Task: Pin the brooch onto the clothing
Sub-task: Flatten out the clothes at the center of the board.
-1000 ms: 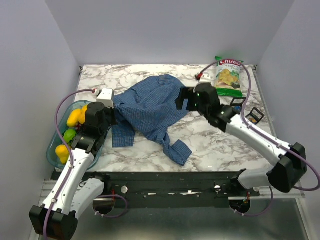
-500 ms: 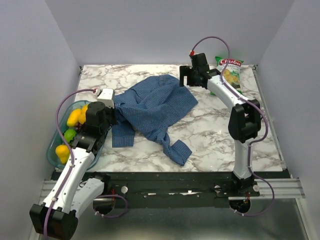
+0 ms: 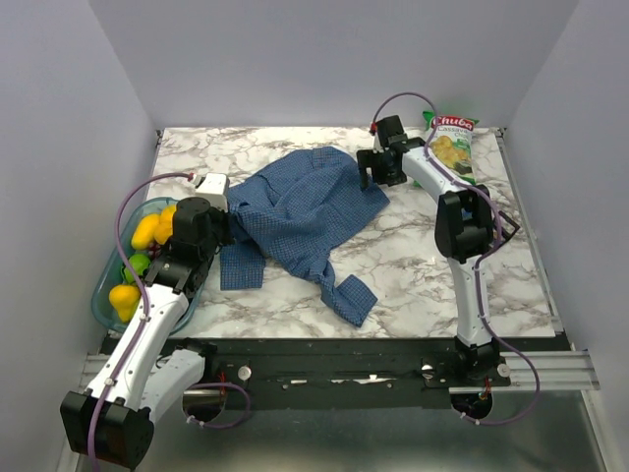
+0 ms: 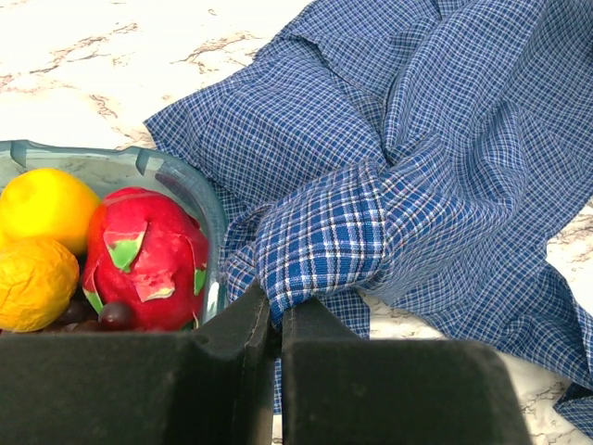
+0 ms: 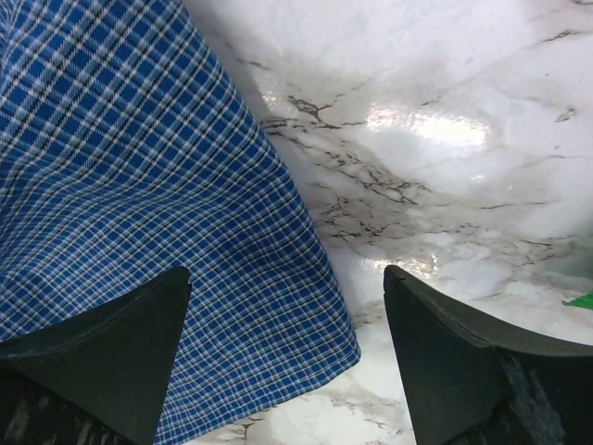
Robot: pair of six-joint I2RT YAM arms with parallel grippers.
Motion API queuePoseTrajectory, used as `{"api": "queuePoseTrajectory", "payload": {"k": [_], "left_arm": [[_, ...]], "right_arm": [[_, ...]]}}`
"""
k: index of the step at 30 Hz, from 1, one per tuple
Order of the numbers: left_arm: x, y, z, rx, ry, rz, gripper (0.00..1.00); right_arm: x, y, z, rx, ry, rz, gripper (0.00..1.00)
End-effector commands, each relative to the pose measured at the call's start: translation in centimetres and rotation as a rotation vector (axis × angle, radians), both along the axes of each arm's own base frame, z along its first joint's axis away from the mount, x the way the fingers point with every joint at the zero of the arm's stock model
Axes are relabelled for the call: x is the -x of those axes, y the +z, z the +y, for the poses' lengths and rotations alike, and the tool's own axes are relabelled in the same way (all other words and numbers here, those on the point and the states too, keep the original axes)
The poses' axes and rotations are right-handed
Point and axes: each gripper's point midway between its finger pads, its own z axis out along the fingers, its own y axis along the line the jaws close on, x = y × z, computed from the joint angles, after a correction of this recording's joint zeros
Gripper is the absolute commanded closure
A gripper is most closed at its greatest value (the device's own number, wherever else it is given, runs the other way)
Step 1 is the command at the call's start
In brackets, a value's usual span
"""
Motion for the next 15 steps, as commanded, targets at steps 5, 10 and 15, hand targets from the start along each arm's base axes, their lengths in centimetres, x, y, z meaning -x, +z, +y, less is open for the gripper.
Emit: {"api": "queuePoseTrajectory", "payload": {"k": [5, 10, 15], "left_arm": [[-0.2, 0.6, -0.4, 0.014, -0.018, -0.03, 1.0], [-0.2, 0.5, -0.3, 0.012, -0.015, -0.027, 1.0], [-0.2, 0.5, -0.2, 0.007, -0.012, -0.026, 1.0]], "right_arm": [[0.1, -1.8, 0.6, 0.012, 0.062, 0.05, 0.14], [0.5, -2.9, 0.9, 0.007, 0.075, 0.078, 0.25], [0.6, -3.3, 0.7, 0.014, 0.078, 0.087, 0.4]]}}
